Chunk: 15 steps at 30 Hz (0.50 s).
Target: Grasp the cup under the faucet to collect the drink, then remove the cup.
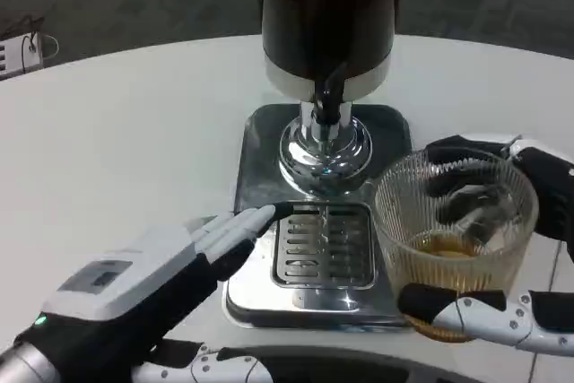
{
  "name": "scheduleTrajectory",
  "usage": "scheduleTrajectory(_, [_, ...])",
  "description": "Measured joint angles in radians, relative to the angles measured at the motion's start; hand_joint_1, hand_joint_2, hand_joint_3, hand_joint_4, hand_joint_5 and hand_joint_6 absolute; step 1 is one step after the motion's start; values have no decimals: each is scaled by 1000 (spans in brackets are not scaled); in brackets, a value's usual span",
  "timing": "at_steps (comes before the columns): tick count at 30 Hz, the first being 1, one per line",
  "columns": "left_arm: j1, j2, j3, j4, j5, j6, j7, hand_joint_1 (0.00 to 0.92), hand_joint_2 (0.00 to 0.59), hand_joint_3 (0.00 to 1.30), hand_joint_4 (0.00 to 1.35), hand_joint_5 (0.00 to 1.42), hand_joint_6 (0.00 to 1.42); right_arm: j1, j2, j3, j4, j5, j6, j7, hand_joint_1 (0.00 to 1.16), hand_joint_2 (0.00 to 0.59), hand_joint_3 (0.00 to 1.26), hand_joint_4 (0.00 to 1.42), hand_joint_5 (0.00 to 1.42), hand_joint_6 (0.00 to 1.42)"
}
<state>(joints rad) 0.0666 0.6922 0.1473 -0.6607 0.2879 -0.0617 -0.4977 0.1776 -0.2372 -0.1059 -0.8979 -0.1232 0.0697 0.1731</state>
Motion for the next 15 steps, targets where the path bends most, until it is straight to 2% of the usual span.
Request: scheduleTrajectory(15, [13,0,8,-14,5,1,0,0,15,0,0,0,0,29,0,2,-3,-1,-29,6,926,200,997,1197,1316,1416])
